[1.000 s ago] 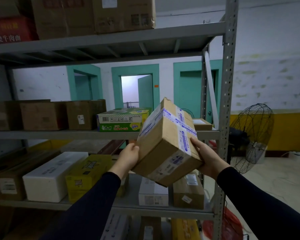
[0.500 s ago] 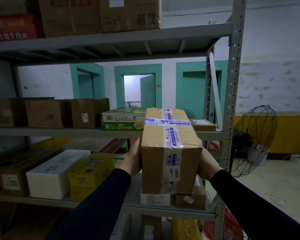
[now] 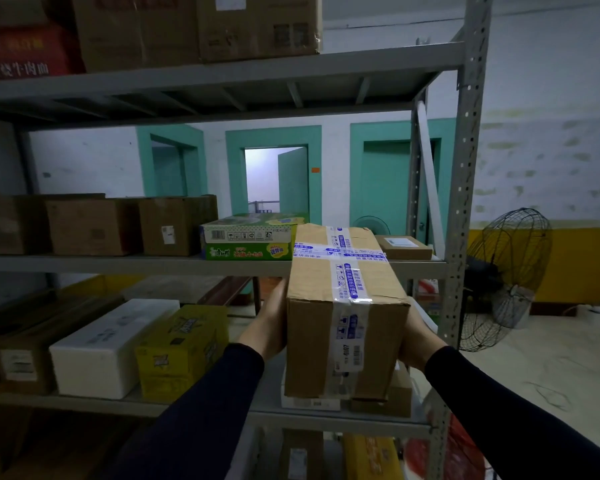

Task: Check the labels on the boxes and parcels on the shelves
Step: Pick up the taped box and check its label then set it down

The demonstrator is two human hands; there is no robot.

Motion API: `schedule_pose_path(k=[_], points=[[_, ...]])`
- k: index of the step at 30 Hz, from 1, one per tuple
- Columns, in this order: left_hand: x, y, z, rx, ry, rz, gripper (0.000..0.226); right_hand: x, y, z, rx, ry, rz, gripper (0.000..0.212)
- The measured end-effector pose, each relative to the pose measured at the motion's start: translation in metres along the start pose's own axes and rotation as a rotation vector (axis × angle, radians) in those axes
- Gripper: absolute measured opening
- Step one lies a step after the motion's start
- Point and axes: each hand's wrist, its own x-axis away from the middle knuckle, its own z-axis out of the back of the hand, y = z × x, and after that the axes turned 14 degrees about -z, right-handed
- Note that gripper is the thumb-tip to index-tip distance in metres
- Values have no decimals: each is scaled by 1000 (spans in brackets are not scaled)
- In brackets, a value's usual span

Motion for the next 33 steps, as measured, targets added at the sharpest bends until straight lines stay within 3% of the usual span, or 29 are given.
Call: schedule_pose_path(k=[12, 18, 23, 28, 33], points=[[-16, 3, -14, 41, -49, -25, 41, -4, -9, 8, 20, 24, 44, 28], [-36, -2, -31, 35, 2, -112, 37, -14, -33, 30, 234, 76, 176, 25], [-62, -4, -55, 37, 7, -161, 41, -32, -59, 54, 96, -1, 215, 18], [-100, -9, -60, 10, 67, -222, 55, -62, -77, 58, 43, -82, 169, 31], [-168, -8, -46, 48, -41, -228, 49, -125, -111, 45, 49, -119, 208, 55]])
